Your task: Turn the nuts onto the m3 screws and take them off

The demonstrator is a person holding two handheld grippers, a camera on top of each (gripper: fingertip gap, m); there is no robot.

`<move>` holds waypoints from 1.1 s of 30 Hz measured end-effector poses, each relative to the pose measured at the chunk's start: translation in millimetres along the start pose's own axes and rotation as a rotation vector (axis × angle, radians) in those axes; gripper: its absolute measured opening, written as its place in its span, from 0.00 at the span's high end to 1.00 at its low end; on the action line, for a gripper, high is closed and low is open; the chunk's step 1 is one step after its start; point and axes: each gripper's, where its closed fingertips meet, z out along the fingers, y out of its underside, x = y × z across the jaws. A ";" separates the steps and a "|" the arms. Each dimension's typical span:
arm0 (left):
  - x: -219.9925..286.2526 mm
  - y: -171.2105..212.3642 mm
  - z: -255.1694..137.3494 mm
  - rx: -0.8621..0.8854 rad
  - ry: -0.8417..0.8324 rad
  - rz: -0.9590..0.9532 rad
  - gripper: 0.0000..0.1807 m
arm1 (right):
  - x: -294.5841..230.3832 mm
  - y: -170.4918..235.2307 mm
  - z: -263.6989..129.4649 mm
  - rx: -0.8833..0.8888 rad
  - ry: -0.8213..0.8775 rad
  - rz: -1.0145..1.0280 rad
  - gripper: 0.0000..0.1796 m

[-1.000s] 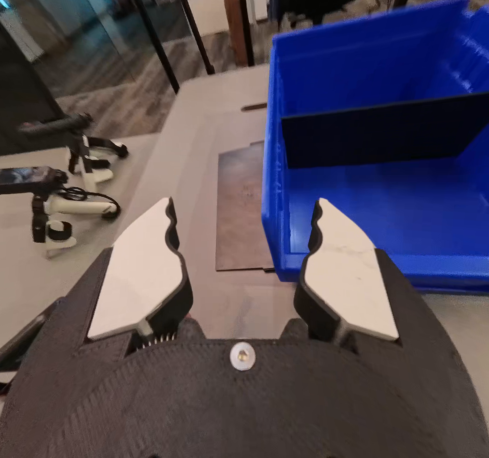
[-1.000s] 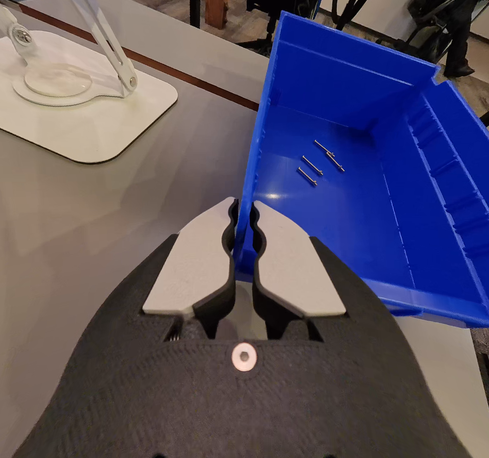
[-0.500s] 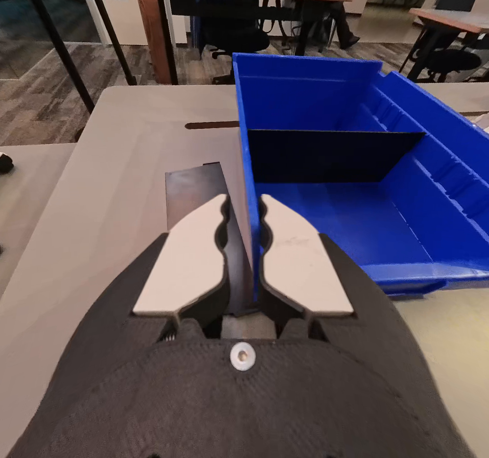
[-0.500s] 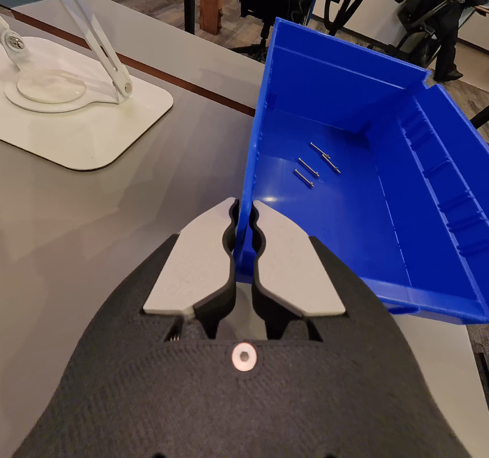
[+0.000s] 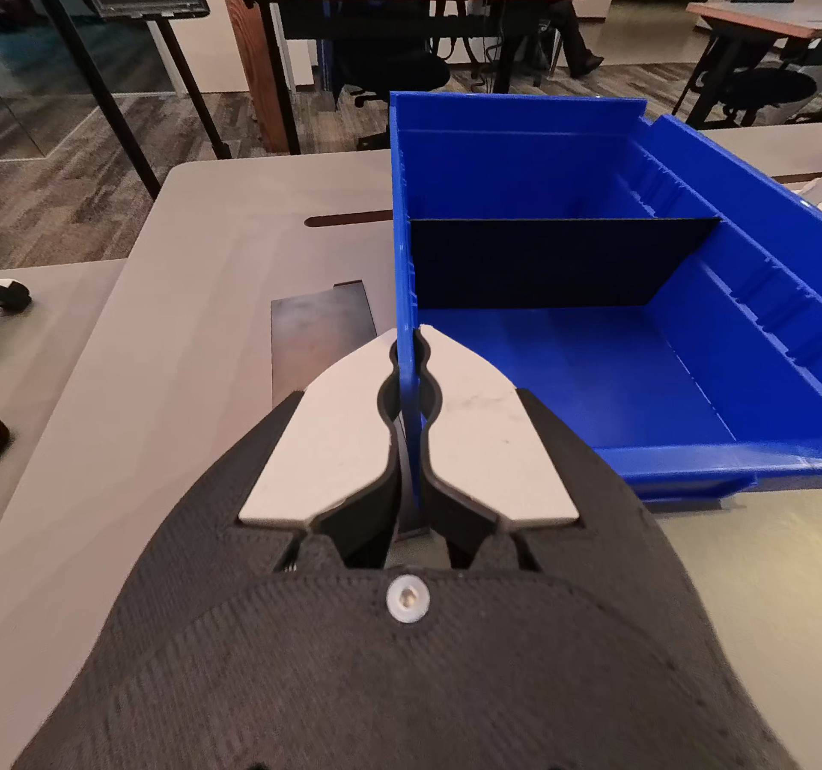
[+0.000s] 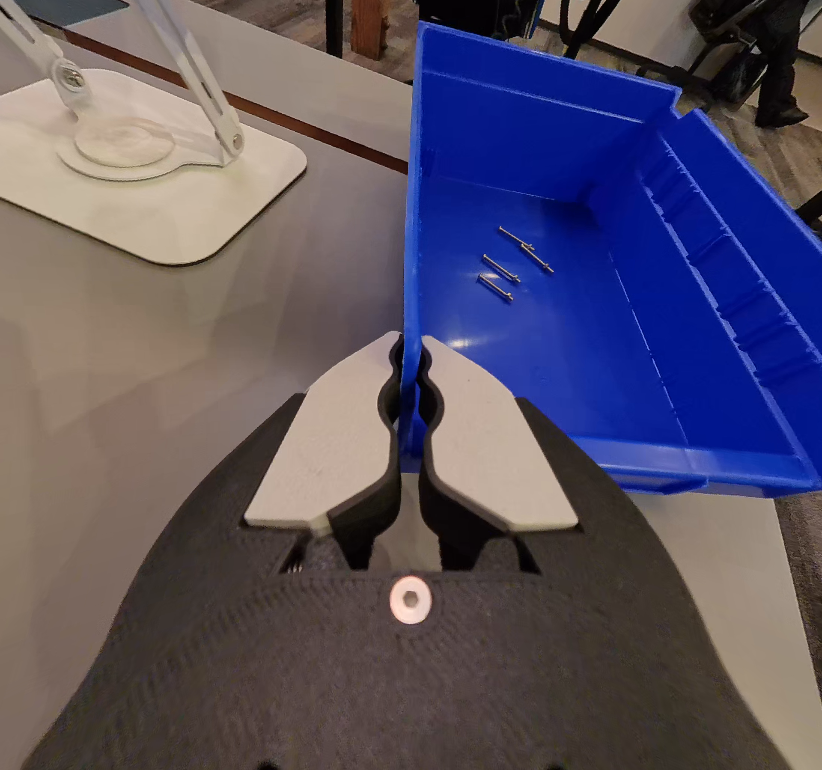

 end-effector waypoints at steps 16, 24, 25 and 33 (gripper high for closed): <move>17.9 -2.1 -52.9 0.074 0.008 -0.032 0.99 | -58.8 22.0 -100.9 0.021 -0.100 0.005 0.98; 23.6 1.3 -83.0 0.133 0.022 -0.040 0.99 | -98.8 40.8 -148.1 0.011 -0.185 -0.054 0.98; 24.7 0.9 -86.2 0.141 0.027 -0.036 0.99 | -102.6 44.0 -152.8 0.013 -0.195 -0.073 0.98; 28.2 7.5 -108.1 0.184 0.046 -0.046 0.99 | -131.3 57.7 -192.8 0.042 -0.316 -0.170 0.98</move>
